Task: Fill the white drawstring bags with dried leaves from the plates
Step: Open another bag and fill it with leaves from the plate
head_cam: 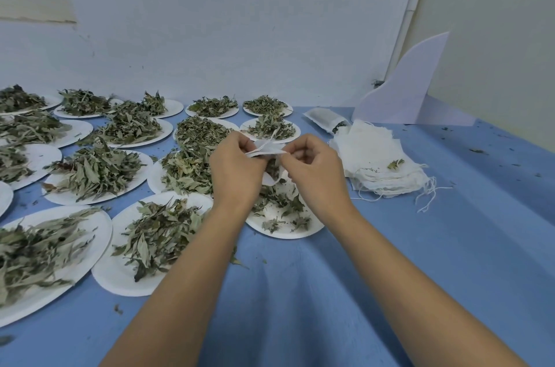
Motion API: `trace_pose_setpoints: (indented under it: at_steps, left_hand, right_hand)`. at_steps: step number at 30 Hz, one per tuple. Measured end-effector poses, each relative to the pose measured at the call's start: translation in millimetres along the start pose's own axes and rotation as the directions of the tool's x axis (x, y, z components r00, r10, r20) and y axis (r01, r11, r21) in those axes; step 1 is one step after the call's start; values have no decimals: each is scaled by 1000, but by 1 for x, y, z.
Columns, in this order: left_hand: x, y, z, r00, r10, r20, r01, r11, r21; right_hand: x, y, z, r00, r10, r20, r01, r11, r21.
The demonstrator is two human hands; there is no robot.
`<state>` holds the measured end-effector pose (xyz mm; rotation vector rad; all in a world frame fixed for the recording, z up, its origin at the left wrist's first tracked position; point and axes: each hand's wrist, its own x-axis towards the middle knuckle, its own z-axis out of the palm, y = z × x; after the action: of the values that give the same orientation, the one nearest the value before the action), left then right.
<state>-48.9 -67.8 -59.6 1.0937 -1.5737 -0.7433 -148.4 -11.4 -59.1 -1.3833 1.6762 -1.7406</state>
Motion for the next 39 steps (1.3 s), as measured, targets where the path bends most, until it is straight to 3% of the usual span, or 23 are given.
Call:
trace_pose_setpoints:
  at_steps: [5,13,19,23,26,34,39]
  left_hand:
    - [1,10,-3,970,-129,208,182,948,-260]
    - [6,9,-11,931,-65,358,161,956,-246]
    - [7,9,-13,960,-29,278,95,969,-227]
    - [-1,9,-2,989,98,110,-104,993,51]
    - [-4,5,3,992,120,39,-125,976,178]
    - [3,8,-4,970,-23,240,35,998,-46]
    - [5,7,-6,999,1,45,3,996,-89]
  right_hand:
    - [3,10,-2,999,22,-45,-31,975,-220]
    - [9,14,-6,998,43,-45,-51,982,-180]
    - [12,12,-9,988,70,-141,-91,985,-148]
    - [9,7,-5,990,34,-138,-51,991,-125]
    - [7,5,-2,994,31,-104,-42,993,-107]
    - [9,8,-4,994,64,-92,-68,997,-36]
    - [9,9,-5,989,144,-38,-140,987,76]
